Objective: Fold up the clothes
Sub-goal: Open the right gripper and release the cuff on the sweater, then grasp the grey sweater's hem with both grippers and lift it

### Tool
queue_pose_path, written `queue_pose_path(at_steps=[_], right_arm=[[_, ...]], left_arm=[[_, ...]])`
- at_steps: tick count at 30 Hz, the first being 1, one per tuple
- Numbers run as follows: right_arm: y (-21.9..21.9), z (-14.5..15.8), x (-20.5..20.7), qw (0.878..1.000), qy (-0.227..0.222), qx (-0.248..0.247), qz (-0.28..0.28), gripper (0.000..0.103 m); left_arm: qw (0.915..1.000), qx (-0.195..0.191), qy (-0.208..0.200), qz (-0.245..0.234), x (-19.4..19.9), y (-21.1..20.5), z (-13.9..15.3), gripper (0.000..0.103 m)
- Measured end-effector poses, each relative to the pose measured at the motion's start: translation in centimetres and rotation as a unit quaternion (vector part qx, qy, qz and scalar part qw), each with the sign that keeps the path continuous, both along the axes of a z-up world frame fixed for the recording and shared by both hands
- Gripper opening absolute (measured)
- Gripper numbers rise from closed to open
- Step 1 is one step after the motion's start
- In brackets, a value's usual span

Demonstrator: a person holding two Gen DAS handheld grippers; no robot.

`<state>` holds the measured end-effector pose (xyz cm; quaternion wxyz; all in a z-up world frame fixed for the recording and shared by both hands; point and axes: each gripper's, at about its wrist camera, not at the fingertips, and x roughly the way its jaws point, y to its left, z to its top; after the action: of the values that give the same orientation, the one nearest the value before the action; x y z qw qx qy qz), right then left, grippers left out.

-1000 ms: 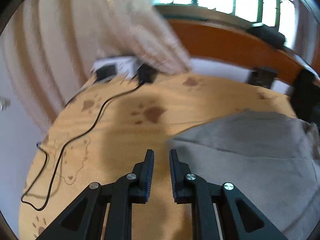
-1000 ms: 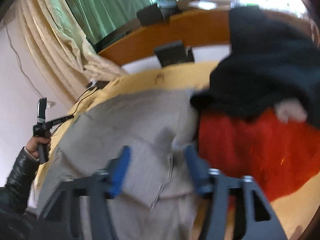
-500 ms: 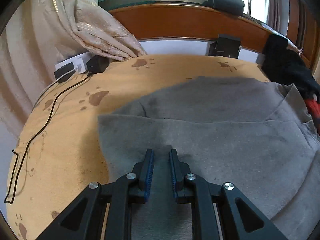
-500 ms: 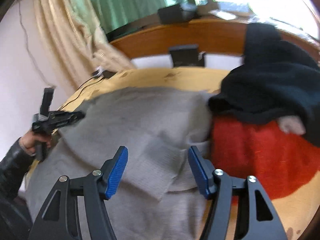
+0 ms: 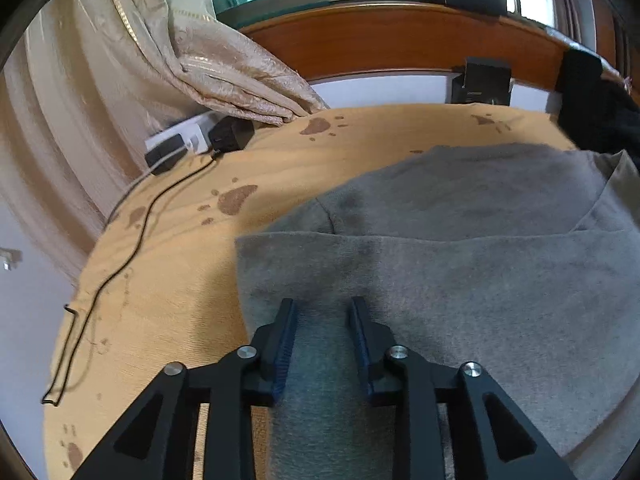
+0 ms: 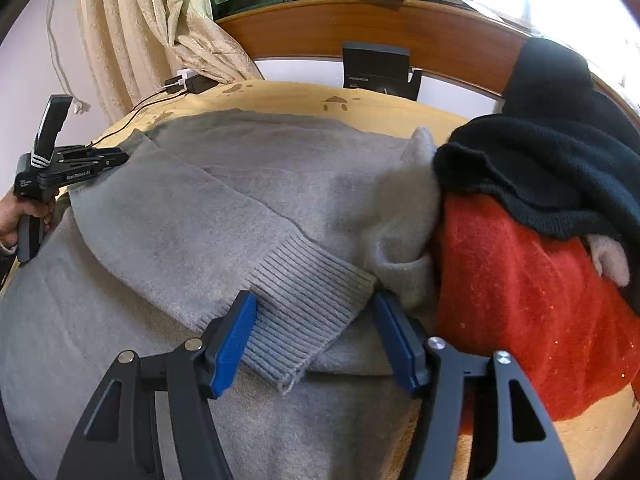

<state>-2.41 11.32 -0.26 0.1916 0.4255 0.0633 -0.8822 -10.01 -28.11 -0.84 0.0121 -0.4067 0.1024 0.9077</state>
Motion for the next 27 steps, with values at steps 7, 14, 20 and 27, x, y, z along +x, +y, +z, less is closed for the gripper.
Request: queue_pose_path(at_steps=[7,14,20,27], right_arm=[[-0.1,0.1,0.0,1.0,0.003,0.001,0.001,0.066],[0.0,0.2,0.4,1.0,0.01,-0.006,0.002,0.068],[1.3,4.4,6.7,0.995,0.081,-0.055,0.01,0.071],[3.7,10.2,18.7,0.977,0.168,-0.11,0.066,0.082]], left_arm=[[0.9937,0.111,-0.014,-0.005,4.7,-1.3,2.7,0.042],[0.9862,0.14,0.008,-0.088,17.7,-1.5,6.1,0.062],[0.9788,0.156,0.005,-0.133,28.1,-3.7,5.8,0.064],[0.9688,0.189,-0.04,-0.155,35.3,-6.2,2.8,0.064]])
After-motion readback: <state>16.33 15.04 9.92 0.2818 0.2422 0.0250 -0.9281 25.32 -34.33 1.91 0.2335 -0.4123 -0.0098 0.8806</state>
